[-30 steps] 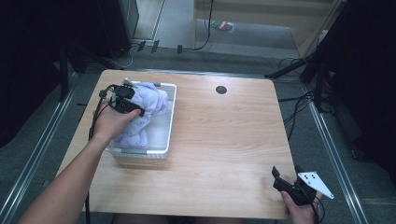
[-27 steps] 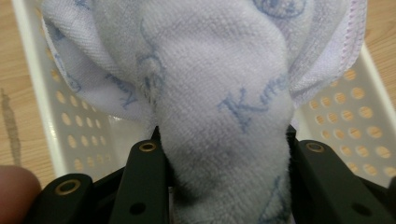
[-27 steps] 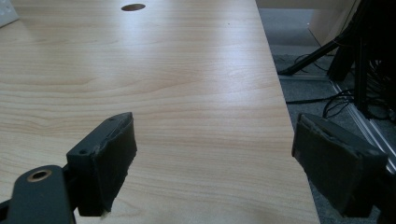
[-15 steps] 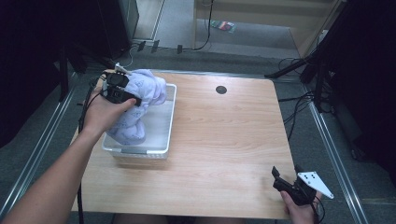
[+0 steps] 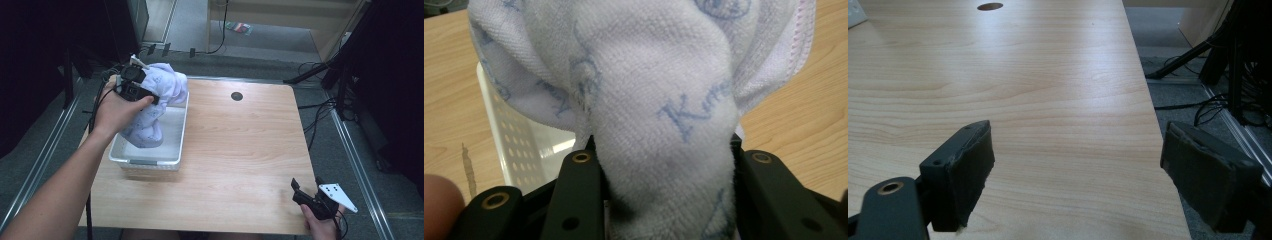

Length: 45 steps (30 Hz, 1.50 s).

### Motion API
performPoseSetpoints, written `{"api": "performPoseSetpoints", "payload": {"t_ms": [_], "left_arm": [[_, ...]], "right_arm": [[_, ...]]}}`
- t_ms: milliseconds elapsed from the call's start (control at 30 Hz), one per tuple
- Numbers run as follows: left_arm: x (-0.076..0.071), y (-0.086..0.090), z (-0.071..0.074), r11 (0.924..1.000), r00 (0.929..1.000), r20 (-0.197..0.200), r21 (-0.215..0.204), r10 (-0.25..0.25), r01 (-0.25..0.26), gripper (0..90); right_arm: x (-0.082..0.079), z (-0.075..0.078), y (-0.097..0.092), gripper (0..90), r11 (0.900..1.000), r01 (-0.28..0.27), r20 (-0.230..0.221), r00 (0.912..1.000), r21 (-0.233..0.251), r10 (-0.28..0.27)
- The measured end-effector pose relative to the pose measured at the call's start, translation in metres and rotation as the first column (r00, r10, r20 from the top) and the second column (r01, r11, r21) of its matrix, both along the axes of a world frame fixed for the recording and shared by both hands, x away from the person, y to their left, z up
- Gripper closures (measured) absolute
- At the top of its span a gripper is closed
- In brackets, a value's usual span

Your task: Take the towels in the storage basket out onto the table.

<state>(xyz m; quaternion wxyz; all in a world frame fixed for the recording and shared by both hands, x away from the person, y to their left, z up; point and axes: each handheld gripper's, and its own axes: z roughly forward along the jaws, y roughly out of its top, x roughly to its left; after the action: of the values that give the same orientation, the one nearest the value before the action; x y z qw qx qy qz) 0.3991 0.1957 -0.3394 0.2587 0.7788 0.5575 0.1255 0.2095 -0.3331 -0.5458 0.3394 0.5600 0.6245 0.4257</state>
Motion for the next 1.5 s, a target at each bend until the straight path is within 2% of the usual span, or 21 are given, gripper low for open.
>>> {"api": "performPoseSetpoints", "payload": {"t_ms": [167, 267, 300, 600, 700, 967, 1100, 1233, 1500], "left_arm": [[0.001, -0.02, 0.008, 0.9991, 0.9991, 0.008, 0.005, -0.043, 0.043, 62.0], [0.002, -0.027, 0.008, 0.9988, 0.9988, 0.006, 0.007, -0.048, 0.048, 62.0], [0.003, -0.035, 0.008, 0.998, 0.9981, 0.006, 0.014, -0.062, 0.062, 62.0], [0.003, -0.07, 0.008, 0.9928, 0.993, -0.005, 0.017, -0.118, 0.118, 62.0], [0.002, -0.081, 0.009, 0.9914, 0.9914, 0.001, 0.005, -0.131, 0.131, 62.0], [0.003, -0.111, 0.0, 0.9844, 0.9842, -0.024, -0.018, -0.175, 0.175, 61.9], [0.002, -0.125, -0.003, 0.9797, 0.9795, -0.027, -0.022, -0.2, 0.199, 61.9], [0.002, -0.139, -0.006, 0.9763, 0.9767, -0.026, -0.046, -0.213, 0.212, 61.9], [0.005, -0.166, -0.019, 0.9702, 0.9697, -0.044, -0.044, -0.24, 0.238, 61.7]], "right_arm": [[0.0, 0.0, 0.0, 14.1, 1.0, -0.002, -0.003, 1.0, -0.003, 0.002], [0.0, 0.0, 0.0, 14.1, 1.0, -0.001, -0.001, 1.0, -0.001, 0.001], [0.0, 0.0, 0.0, 14.0, 1.0, 0.002, 0.001, 1.0, -0.003, -0.002], [0.0, 0.0, 0.001, 14.0, 0.9998, 0.015, 0.004, 0.9999, -0.01, -0.015], [0.0, 0.0, 0.001, 14.0, 0.9998, 0.018, 0.003, 0.9998, -0.01, -0.018], [0.0, 0.0, 0.001, 13.6, 0.9997, 0.024, 0.012, 0.9997, -0.011, -0.024], [0.0, 0.0, 0.002, 13.5, 0.9995, 0.028, 0.006, 0.9996, -0.015, -0.027], [0.0, 0.0, 0.003, 13.5, 0.9993, 0.029, 0.002, 0.9996, -0.022, -0.029], [0.0, 0.0, 0.002, 13.5, 0.9994, 0.028, 0.007, 0.9996, -0.021, -0.028]]}}
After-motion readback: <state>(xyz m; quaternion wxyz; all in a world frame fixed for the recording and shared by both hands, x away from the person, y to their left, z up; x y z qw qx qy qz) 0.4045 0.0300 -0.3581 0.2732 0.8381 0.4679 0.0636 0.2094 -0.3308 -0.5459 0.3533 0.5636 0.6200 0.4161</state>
